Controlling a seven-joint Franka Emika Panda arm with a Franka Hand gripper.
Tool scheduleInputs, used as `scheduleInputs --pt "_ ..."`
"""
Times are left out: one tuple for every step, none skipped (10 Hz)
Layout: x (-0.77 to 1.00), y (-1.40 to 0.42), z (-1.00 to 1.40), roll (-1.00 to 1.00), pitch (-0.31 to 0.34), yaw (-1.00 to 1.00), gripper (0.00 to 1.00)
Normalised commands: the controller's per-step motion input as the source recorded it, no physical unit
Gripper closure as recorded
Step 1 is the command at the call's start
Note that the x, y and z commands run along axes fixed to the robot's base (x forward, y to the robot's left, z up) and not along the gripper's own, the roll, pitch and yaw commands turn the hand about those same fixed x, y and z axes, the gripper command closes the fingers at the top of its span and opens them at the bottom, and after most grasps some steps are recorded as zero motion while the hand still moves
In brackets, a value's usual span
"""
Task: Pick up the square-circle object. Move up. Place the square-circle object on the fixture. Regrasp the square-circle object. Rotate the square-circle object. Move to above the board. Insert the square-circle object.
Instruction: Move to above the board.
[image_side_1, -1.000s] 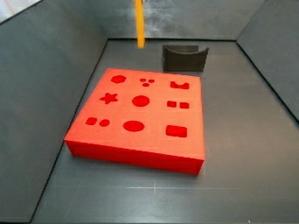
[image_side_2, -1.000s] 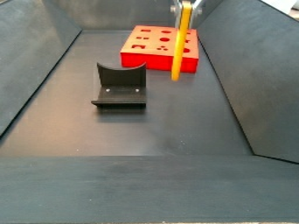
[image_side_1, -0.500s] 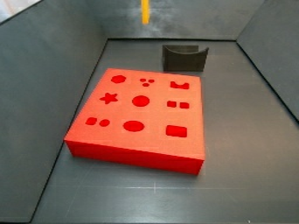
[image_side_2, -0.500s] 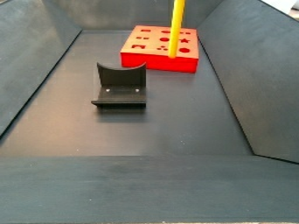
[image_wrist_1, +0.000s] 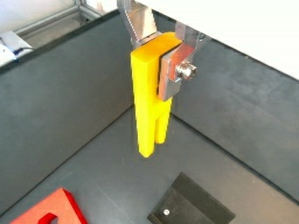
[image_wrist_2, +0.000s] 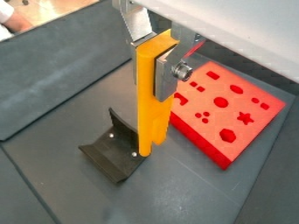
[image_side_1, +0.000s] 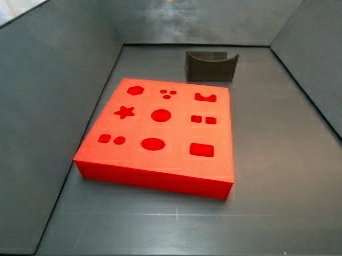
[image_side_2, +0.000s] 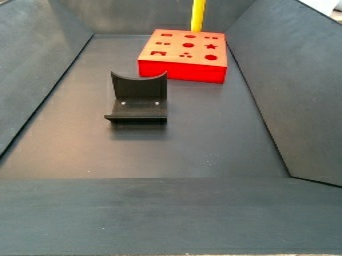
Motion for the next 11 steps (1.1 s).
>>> scheduleInputs --pt "0.02 0.04 0.49 -0.15 0.056 -0.04 1.00" --pt "0.01 0.03 0.32 -0.15 0.058 -0.04 1.00" --pt "0.00 -1.00 -0.07 0.17 0.436 0.13 1.00" --pt "0.01 -1.00 -0.10 0.21 0.396 0.14 1.00" --pt "0.01 -1.00 -0.09 0.23 0.316 0.12 1.00" --pt "0.01 -1.00 -0.09 0.15 0.246 0.07 1.00" --pt "0.02 -1.00 -0.09 0.09 0.177 0.04 1.00" --pt "0.03 -1.00 -0.08 0.06 0.134 0.02 1.00" --pt "0.04 -1.00 -0.08 0.05 0.124 0.02 1.00" --pt "0.05 -1.00 -0.08 0.02 0.110 0.02 1.00" --pt "0.07 -1.00 -0.08 0.02 0.101 0.01 1.00"
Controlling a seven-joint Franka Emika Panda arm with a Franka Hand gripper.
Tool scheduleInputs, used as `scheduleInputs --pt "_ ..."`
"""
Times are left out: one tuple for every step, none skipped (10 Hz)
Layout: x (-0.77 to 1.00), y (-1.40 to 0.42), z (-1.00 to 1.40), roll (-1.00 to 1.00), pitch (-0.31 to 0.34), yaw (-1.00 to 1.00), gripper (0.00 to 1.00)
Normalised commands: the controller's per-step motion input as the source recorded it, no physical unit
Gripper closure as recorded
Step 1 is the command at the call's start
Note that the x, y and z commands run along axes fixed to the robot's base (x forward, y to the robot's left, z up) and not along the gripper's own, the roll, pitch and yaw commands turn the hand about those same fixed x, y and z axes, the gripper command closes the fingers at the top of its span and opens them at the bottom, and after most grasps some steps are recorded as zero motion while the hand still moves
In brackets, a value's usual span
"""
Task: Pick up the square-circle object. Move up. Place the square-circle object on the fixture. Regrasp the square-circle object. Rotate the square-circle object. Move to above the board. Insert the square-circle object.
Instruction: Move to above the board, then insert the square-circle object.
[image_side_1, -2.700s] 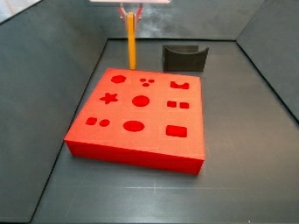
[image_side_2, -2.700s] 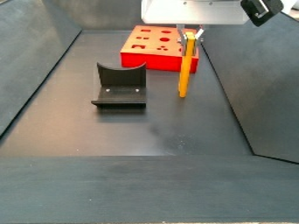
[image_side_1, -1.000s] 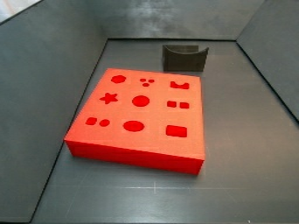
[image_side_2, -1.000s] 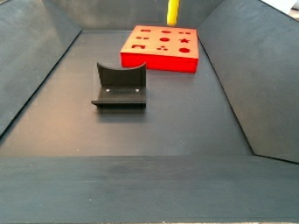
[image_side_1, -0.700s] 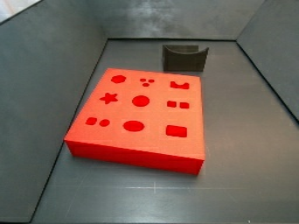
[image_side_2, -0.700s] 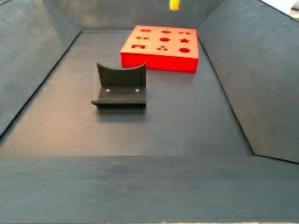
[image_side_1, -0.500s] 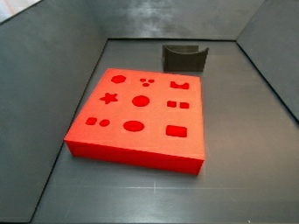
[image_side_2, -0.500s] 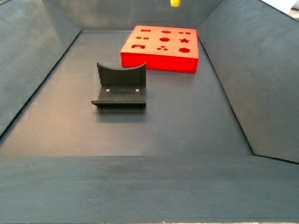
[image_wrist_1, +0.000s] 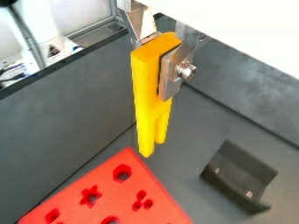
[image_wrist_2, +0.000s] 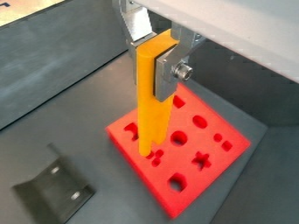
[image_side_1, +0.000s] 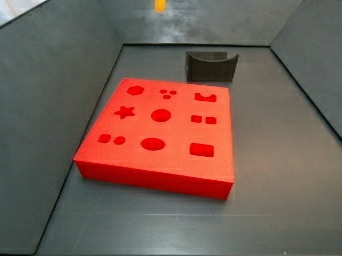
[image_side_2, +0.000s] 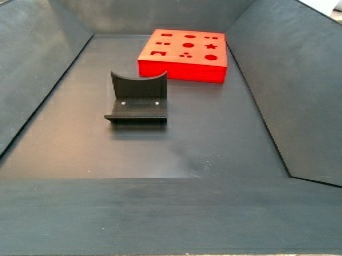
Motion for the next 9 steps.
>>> scheduleInputs --pt "0.08 -1.00 -0.08 0.01 0.092 0.01 1.00" --pt "0.10 -1.00 -0.07 0.01 0.086 0.02 1.00" --pt "0.12 -1.00 -0.07 0.01 0.081 0.01 1.00" --pt "0.13 -0.82 -0.06 0.02 0.075 0.01 1.00" --pt "0.12 -0.56 -0.03 0.04 0.068 0.01 1.00" --pt "0.10 -0.29 -0.01 0.05 0.064 0.01 1.00" --pt "0.09 -0.21 0.00 0.06 0.062 0.01 1.00" --pt "0.00 0.00 -0.16 0.00 -0.021 -1.00 1.00" --pt "0.00 0.00 -0.11 0.00 -0.003 -1.00 1.00"
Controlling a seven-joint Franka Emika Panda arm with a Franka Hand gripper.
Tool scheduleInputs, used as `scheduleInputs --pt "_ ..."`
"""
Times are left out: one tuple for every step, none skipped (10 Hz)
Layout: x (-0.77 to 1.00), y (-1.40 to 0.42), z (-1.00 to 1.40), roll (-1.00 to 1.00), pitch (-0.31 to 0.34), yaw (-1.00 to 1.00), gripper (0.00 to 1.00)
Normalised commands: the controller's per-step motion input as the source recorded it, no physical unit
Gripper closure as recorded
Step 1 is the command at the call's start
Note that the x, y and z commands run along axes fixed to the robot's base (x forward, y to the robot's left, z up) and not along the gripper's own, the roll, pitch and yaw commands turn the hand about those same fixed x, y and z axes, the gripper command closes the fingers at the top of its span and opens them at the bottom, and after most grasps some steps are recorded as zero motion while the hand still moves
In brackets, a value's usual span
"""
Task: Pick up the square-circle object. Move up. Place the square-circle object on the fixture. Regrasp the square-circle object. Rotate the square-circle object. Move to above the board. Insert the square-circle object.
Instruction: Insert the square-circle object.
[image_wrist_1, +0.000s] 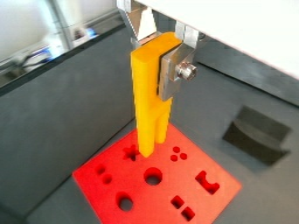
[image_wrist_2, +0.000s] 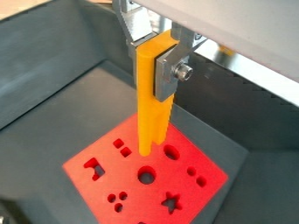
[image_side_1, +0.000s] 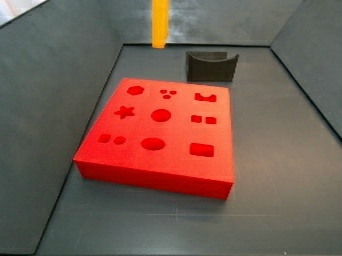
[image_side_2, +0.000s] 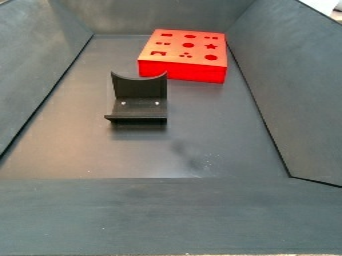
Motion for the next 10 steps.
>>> scheduleInputs --pt "0.00 0.00 -0.10 0.00 -0.001 -1.00 1.00" --pt "-0.01 0.00 -0.09 0.00 -0.003 -0.98 1.00" --pt "-0.03 -0.01 -0.11 0.00 -0.010 -0.96 1.00" --pt "-0.05 0.00 -0.17 0.00 -0.034 -0.95 1.00" --pt "-0.04 0.00 -0.20 0.00 -0.037 -0.96 1.00" --pt "-0.04 0.00 -0.23 -0.01 -0.046 -0.96 1.00" --pt "-0.04 0.00 -0.24 -0.02 -0.047 -0.95 1.00" --pt "-0.07 -0.03 -0.25 -0.03 -0.054 -0.92 1.00" --pt "-0.05 -0.01 -0.29 -0.04 -0.061 -0.95 1.00" --pt "-0.03 0.00 -0.28 -0.04 -0.061 -0.98 1.00"
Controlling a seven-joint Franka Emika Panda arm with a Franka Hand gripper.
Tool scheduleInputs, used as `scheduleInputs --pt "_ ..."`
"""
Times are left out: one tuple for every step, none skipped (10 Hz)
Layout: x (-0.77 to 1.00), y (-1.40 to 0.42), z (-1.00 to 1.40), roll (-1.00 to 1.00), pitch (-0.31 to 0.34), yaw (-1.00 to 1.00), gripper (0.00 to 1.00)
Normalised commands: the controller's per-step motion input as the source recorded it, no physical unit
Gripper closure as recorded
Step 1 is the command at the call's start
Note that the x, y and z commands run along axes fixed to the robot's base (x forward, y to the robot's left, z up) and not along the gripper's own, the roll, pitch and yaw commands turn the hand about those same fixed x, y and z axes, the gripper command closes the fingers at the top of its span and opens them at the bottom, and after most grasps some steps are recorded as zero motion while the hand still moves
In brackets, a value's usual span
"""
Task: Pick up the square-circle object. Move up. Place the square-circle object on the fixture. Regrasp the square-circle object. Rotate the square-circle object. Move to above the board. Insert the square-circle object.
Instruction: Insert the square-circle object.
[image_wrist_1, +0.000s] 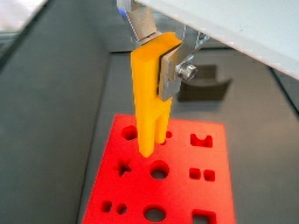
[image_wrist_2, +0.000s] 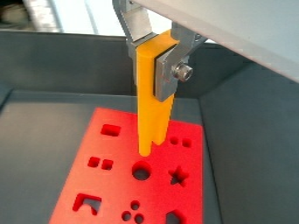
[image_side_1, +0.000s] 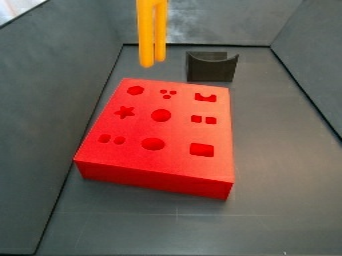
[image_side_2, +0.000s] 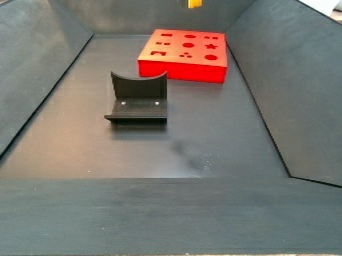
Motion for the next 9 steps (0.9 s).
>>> scheduleInputs --pt "-0.02 -0.01 -0.23 -0.02 -0.030 -0.96 1.00" --pt "-0.01 -0.01 -0.20 -0.01 -0.029 -0.98 1.00" --pt "0.00 0.00 -0.17 0.00 -0.021 -1.00 1.00" --pt "0.00 0.00 -0.16 0.00 -0.023 -1.00 1.00" --pt "0.00 0.00 -0.17 0.00 -0.021 -1.00 1.00" --pt "0.00 0.00 -0.15 0.00 -0.014 -1.00 1.00" --pt "0.00 0.00 -0.15 0.00 -0.013 -1.00 1.00" --pt "0.00 0.00 -0.15 0.00 -0.011 -1.00 1.00" --pt "0.00 0.00 -0.14 0.00 -0.011 -1.00 1.00"
